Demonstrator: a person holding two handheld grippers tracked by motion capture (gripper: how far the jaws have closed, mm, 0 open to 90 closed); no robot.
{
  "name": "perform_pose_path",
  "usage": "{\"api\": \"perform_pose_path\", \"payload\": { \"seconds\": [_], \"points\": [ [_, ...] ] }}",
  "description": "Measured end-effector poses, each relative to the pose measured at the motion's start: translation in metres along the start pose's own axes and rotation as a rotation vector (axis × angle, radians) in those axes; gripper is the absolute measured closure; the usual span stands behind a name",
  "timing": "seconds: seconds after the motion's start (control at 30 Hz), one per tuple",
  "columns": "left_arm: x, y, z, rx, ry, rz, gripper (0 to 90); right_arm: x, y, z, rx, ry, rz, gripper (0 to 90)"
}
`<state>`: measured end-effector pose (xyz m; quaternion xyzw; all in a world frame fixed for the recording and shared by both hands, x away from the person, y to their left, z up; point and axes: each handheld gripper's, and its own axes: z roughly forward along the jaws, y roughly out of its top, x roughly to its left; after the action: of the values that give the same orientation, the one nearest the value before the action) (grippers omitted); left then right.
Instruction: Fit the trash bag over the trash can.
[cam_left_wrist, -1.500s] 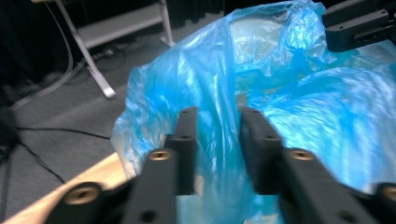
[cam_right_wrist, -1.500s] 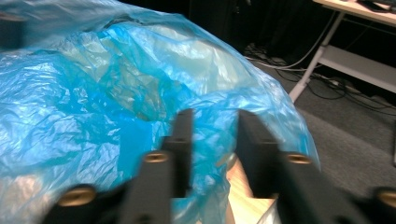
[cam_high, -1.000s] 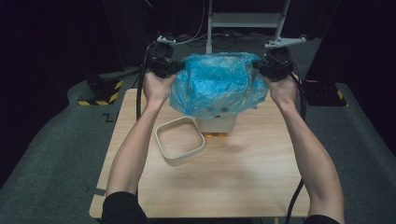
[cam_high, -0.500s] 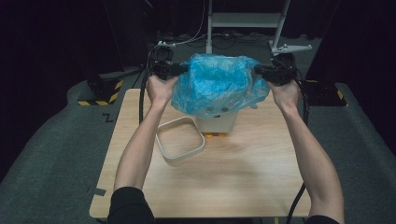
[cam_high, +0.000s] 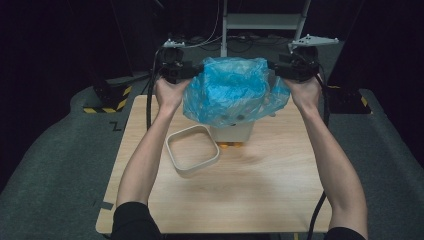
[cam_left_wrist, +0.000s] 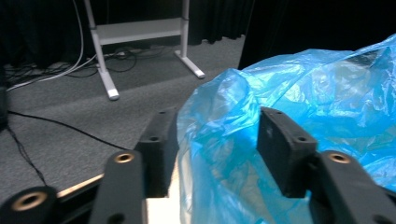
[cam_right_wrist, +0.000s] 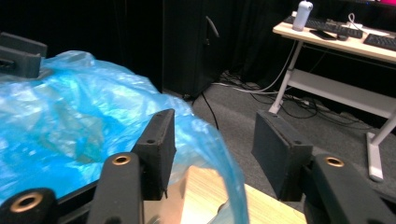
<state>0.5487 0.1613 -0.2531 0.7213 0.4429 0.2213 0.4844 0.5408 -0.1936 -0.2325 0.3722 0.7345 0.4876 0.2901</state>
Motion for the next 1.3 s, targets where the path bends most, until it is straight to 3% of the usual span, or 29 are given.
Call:
{"api": "perform_pose_path", "payload": {
  "seconds": [0.1,0.17,0.2,0.23,0.37,0.6,0.77,1.03,1.3],
  "points": [
    [-0.001,0.001,0.003,0.003,-0.013,0.008,60.2,-0.005,-0.001,0.009,0.023,0.025,0.021,46.9],
    [-0.003,0.001,0.005,0.003,-0.015,0.017,67.5,-0.007,-0.003,0.015,0.042,0.055,0.027,51.3],
    [-0.003,0.001,0.006,0.004,-0.015,0.024,74.8,-0.008,-0.005,0.019,0.054,0.081,0.018,65.0],
    [-0.003,0.001,0.006,0.006,-0.015,0.030,74.8,-0.008,-0.005,0.019,0.054,0.081,0.018,65.0],
    [-0.002,0.001,0.011,0.031,-0.001,0.043,83.7,-0.007,-0.010,0.028,0.065,0.096,-0.030,89.2],
    [-0.002,0.009,0.016,0.020,0.030,0.065,89.2,-0.006,-0.006,0.032,0.052,0.057,-0.050,90.0],
    [-0.001,0.014,0.028,0.032,0.029,0.046,89.6,-0.012,-0.004,0.041,0.057,0.008,-0.029,90.0],
    [0.010,0.005,0.055,0.116,0.016,-0.030,89.8,-0.021,-0.023,0.067,0.144,0.005,0.012,90.0],
    [0.013,-0.017,0.069,0.200,0.027,-0.030,89.6,-0.016,-0.036,0.079,0.209,0.019,0.003,90.0]
  ]
}}
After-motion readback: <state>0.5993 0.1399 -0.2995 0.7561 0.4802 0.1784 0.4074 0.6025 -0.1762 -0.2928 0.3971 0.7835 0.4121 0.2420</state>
